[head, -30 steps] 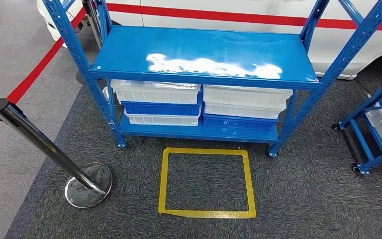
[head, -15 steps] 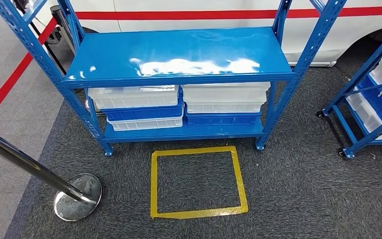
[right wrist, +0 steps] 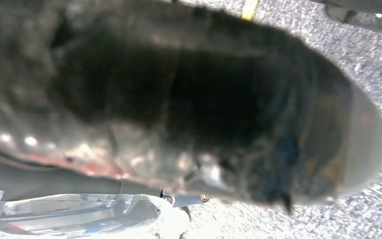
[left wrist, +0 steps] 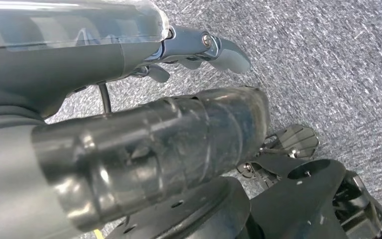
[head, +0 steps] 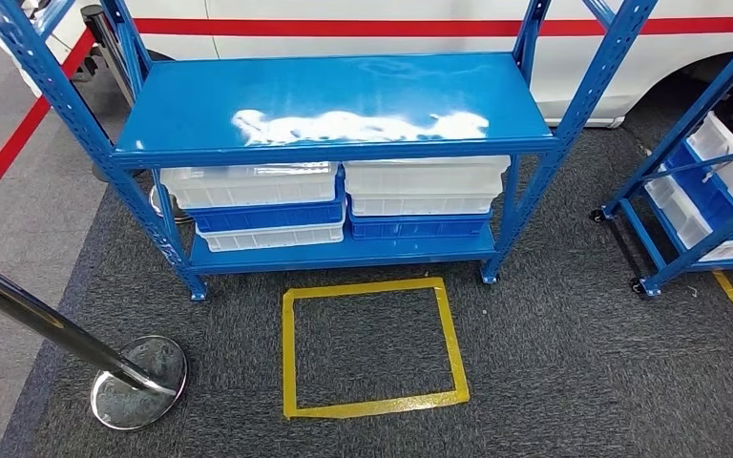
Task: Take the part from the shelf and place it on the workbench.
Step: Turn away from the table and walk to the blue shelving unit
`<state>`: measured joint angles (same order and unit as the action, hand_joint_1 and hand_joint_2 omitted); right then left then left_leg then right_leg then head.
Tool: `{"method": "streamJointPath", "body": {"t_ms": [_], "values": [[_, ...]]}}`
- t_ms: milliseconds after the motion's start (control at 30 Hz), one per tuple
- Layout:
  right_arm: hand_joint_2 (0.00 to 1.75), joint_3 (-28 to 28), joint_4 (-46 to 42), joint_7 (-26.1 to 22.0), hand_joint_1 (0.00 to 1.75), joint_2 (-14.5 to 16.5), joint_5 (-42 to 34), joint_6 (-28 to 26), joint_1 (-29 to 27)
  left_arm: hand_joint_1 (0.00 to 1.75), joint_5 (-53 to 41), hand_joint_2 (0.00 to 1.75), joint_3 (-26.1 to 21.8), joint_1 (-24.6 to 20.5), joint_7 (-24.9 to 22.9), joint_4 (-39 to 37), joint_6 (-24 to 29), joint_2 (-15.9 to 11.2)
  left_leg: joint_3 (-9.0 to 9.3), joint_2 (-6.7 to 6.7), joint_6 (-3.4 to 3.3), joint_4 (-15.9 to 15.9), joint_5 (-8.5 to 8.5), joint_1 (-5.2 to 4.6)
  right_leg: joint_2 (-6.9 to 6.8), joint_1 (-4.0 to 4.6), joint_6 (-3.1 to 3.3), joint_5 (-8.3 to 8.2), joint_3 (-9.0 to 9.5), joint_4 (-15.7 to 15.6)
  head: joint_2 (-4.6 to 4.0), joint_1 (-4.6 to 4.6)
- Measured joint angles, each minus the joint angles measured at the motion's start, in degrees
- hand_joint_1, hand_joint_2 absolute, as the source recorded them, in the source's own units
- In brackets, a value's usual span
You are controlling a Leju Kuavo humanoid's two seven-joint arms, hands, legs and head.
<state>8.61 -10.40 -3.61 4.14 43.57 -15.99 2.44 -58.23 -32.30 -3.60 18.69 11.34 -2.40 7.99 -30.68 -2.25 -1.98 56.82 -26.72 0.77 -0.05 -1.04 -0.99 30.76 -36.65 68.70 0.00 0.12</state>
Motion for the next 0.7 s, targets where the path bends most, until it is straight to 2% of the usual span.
{"method": "streamJointPath", "body": {"t_ms": [67,100,167,233,300,367,400,433,467,500,567,600,633,700], "values": [[0.0,0.02,0.0,-0.03,0.0,-0.04,-0.03,0.05,-0.01,0.0,0.0,0.0,0.0,-0.01,0.0,0.0,-0.01,0.03,0.09,-0.07,0.53,0.25,-0.23,-0.04,-0.48,0.0,0.24,-2.77,3.65,-7.29,0.0,0.0],[0.0,0.05,0.0,-0.07,0.0,-0.05,-0.1,0.13,0.03,0.0,0.0,0.0,0.0,-0.03,0.01,0.0,-0.01,0.03,0.11,-0.11,0.9,0.34,-0.31,-0.1,-0.6,0.12,0.49,-3.38,4.64,-9.43,0.0,-0.02],[0.0,0.13,0.0,-0.2,0.0,-0.04,-0.28,0.27,0.1,0.0,0.0,0.0,-0.01,-0.09,0.01,0.0,-0.01,0.03,0.17,-0.2,1.67,0.33,-0.34,-0.24,-0.48,0.47,1.08,-3.42,4.59,-9.97,0.0,-0.03],[0.0,0.26,-0.01,-0.3,0.0,-0.04,-0.47,0.38,0.13,0.0,0.0,0.0,-0.02,-0.1,0.01,0.0,-0.01,0.03,0.03,-0.02,2.32,0.71,-0.76,-0.11,-0.23,0.33,1.89,-3.63,4.62,-10.14,0.0,-0.05],[0.87,0.46,-0.01,-0.37,0.0,-0.04,-0.72,0.55,0.17,0.0,0.0,0.0,-0.02,-0.08,0.01,0.0,-0.01,0.02,-1.55,0.76,2.79,4.33,-3.29,0.08,-0.1,0.15,2.72,-3.97,4.65,-10.47,0.0,-0.09],[1.75,0.61,0.0,-0.44,0.0,-0.01,-0.93,0.74,0.21,0.0,0.0,0.0,-0.02,0.01,0.01,0.0,-0.01,0.03,-5.04,1.49,3.05,11.98,-7.27,0.14,0.03,0.35,3.16,-4.07,4.43,-10.44,0.0,-0.11],[1.75,0.68,0.0,-0.44,0.0,0.02,-1.05,0.83,0.2,0.0,0.0,0.0,-0.02,0.07,0.0,0.0,-0.01,0.03,-6.67,1.63,3.11,15.43,-8.51,0.14,0.16,0.48,3.24,-4.07,4.34,-10.38,0.0,-0.11],[1.75,0.8,0.0,-0.39,0.0,0.05,-1.19,0.92,0.19,0.0,-0.01,0.0,-0.02,0.13,0.0,0.0,-0.01,0.03,-7.58,1.7,3.08,17.29,-8.72,0.14,0.32,0.6,3.29,-4.05,4.3,-10.3,0.0,-0.11],[1.75,0.95,0.0,-0.29,0.0,0.08,-1.34,1.05,0.18,0.0,-0.02,0.0,-0.02,0.16,0.0,0.0,-0.02,0.03,-7.32,1.72,2.94,16.72,-7.69,0.13,0.52,0.71,3.3,-4.03,4.3,-10.21,0.0,-0.1],[1.75,1.11,0.0,-0.2,0.0,0.09,-1.49,1.23,0.19,0.0,-0.03,0.0,-0.02,0.17,0.0,0.0,-0.02,0.03,-5.93,1.76,2.67,13.79,-5.72,0.08,0.73,0.81,3.3,-4.0,4.36,-10.13,0.0,-0.11],[1.75,1.38,0.0,-0.08,0.0,0.17,-1.82,1.69,0.25,0.0,-0.05,0.0,-0.03,0.09,0.0,0.0,-0.02,-0.01,-2.0,1.95,1.86,5.41,-2.0,-0.16,1.07,1.05,3.15,-3.91,4.45,-10.01,0.0,-0.11],[1.75,1.47,0.0,-0.06,0.0,0.23,-1.97,1.92,0.27,0.0,-0.07,0.0,-0.03,0.01,0.0,0.0,-0.03,-0.03,-0.73,2.01,1.55,2.51,-1.09,-0.31,1.16,1.14,2.95,-3.88,4.43,-9.96,0.0,-0.11],[1.75,1.55,0.0,-0.03,0.0,0.29,-2.08,2.1,0.29,0.0,-0.09,0.0,-0.04,-0.09,0.0,0.0,-0.03,-0.04,-0.17,2.06,1.33,1.06,-0.86,-0.45,1.2,1.18,2.67,-3.87,4.4,-9.95,0.0,-0.1],[1.75,1.7,0.0,0.01,0.0,0.38,-2.21,2.31,0.31,0.0,-0.13,0.0,-0.04,-0.19,-0.01,0.0,-0.07,-0.02,-0.07,2.02,0.98,0.59,-0.72,-0.51,1.2,1.19,1.94,-3.93,4.44,-10.1,0.0,-0.1]]}}
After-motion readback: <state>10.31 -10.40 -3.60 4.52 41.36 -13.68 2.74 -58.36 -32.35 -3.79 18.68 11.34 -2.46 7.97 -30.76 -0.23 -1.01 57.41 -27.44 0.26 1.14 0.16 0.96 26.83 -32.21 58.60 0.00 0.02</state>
